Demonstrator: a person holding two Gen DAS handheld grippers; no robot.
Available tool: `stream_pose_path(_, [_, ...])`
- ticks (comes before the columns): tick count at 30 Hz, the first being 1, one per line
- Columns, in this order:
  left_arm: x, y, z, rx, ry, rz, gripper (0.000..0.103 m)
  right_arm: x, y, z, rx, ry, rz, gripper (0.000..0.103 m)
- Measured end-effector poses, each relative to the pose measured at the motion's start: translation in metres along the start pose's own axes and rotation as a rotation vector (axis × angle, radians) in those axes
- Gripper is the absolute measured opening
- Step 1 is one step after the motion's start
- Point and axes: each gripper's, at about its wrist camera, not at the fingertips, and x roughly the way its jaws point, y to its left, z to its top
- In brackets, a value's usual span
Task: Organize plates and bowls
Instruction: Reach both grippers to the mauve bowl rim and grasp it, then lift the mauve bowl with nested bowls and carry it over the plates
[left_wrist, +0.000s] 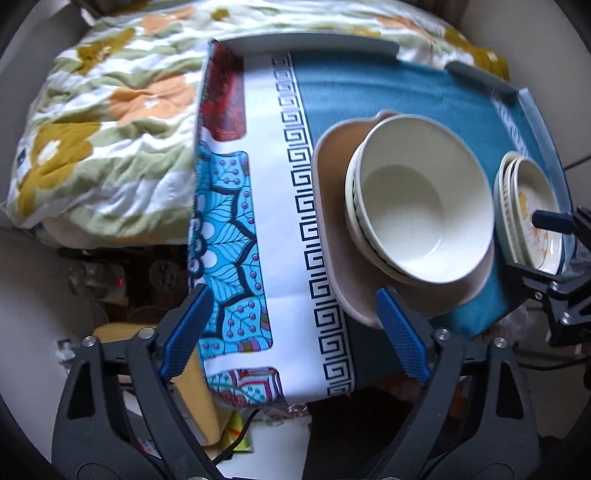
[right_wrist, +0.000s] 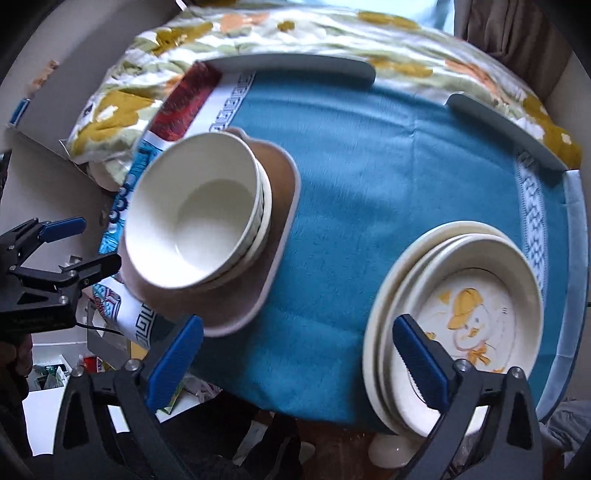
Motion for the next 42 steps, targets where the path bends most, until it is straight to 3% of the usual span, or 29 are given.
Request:
stream_pose_path(2, [0.008,-0.001,0.005,0.02,0.017,-0.004,0.085,0.008,0.003,0.005,-0.007,0.03,-0.014,0.077])
stream_pose_path(6, [0.025,-0.005,0.012,0.061,0.038,-0.003,0.083,0.025,0.006,0.01,-0.014,0.073,-0.001,0.062])
stream_pose_path(8, [0.033,-0.005,0.013,0.079,0.055,-0.004,0.072,0.031,0.008,0.012,-0.018,0.08,0.01,0.056])
stream_pose_path(12, [0.045,-0.004,0.016,0.083,0.051,-0.037,0.063,0.042,0.011,0.014,-0.041,0.069,0.016,0.043])
stream_pose_path(18, [0.057,-0.009,0.017,0.106,0.031,-0.083,0.041,0.053,0.011,0.014,-0.065,0.024,0.045,0.03])
stream_pose_path(20, [0.059,-0.013,0.017,0.121,0.02,-0.105,0.026,0.055,0.012,0.013,-0.074,0.007,0.06,0.022])
stream_pose_path(22, [0.06,-0.017,0.017,0.134,0.005,-0.111,0.019,0.056,0.015,0.01,-0.086,-0.012,0.076,0.017])
stream_pose_path(26, [0.06,-0.026,0.017,0.179,-0.028,-0.102,0.011,0.056,0.021,0.006,-0.125,-0.05,0.075,0.013])
stream_pose_path(35, [0.052,-0.038,0.009,0.245,-0.112,-0.024,0.011,0.056,0.029,-0.001,-0.19,-0.108,0.026,0.013])
stream_pose_path(42, [0.038,-0.041,0.016,0.272,-0.134,-0.003,0.011,0.047,0.023,0.004,-0.173,-0.127,0.034,0.013])
